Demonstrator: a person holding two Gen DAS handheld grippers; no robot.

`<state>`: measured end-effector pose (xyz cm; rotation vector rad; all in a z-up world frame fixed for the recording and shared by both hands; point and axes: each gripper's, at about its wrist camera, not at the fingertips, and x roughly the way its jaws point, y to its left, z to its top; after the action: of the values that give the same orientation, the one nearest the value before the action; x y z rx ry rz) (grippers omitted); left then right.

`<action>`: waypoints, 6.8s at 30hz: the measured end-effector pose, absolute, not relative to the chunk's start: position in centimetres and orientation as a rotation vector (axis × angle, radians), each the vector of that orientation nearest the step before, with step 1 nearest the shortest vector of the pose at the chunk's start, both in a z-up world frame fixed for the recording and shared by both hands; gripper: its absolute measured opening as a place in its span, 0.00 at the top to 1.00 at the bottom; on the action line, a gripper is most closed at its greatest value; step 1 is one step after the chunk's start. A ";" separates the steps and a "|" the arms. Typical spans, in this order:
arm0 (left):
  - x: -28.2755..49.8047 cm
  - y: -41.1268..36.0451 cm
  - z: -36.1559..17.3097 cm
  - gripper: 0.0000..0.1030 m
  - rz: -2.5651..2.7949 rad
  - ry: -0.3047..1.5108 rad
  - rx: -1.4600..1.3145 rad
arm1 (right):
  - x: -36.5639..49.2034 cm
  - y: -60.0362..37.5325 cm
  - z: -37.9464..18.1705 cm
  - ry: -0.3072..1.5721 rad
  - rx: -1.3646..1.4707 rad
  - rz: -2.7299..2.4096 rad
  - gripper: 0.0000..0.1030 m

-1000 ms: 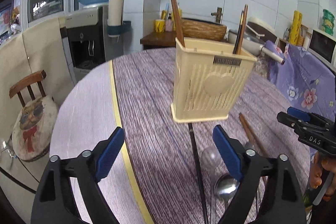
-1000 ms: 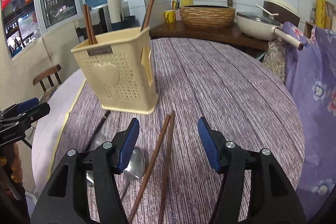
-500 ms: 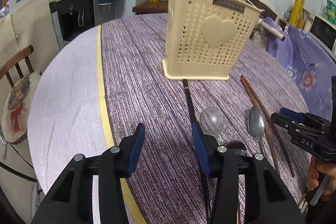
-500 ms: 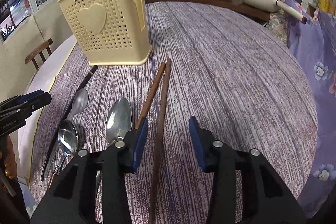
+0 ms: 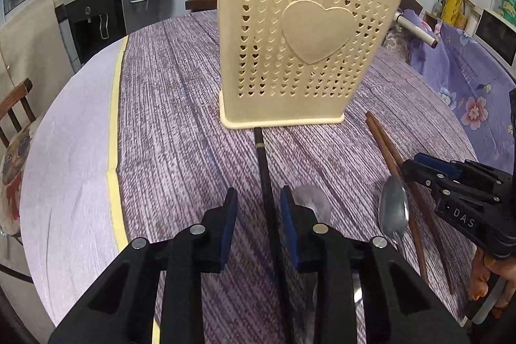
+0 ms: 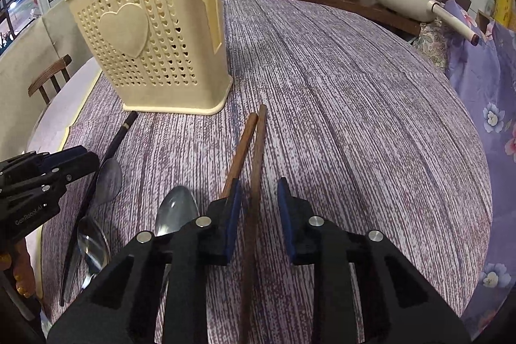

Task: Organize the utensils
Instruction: 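Close the left tool on a black chopstick while the right tool grasps a wooden chopstick, then lift both chopsticks and lower them into the cream holder, then open both tools to release the chopsticks in the holder, then close the left tool on a metal spoon while the right tool grasps a wooden chopstick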

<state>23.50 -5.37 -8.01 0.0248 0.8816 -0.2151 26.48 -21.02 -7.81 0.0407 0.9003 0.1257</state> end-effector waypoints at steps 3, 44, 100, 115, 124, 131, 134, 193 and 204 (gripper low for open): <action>24.7 -5.5 -8.3 0.77 -0.209 0.899 0.019 | 27.2 -20.9 -8.1 0.915 0.040 0.123 0.81; 26.6 -6.7 -8.7 0.92 -0.182 0.910 0.034 | 30.1 -21.9 -8.4 0.884 0.103 0.137 0.93; 17.4 -0.5 7.1 0.92 -0.231 0.458 -0.103 | 19.3 -26.7 8.1 0.411 0.195 0.291 0.93; 21.6 -1.3 17.4 0.92 -0.275 0.327 -0.128 | 24.6 -22.6 18.9 0.216 0.177 0.347 0.93; 26.5 -2.9 18.1 0.92 -0.206 0.293 -0.150 | 29.2 -19.4 19.5 0.153 0.133 0.262 0.93; 28.2 -3.8 12.2 0.92 -0.182 0.391 -0.145 | 31.1 -18.2 13.7 0.225 0.116 0.237 0.93; 28.4 -4.1 10.5 0.92 -0.183 0.426 -0.132 | 31.5 -18.1 12.0 0.257 0.117 0.230 0.93; 20.0 -3.4 -6.5 0.43 -0.166 0.817 -0.028 | 28.3 -20.5 -7.7 0.940 0.102 0.126 0.67; 21.2 -6.7 -7.2 0.43 -0.238 0.865 0.065 | 28.9 -20.0 -7.9 0.953 0.046 0.101 0.83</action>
<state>21.19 -6.69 -7.25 0.0653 0.8651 -0.2375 28.93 -20.01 -7.90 0.0456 0.9530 0.1012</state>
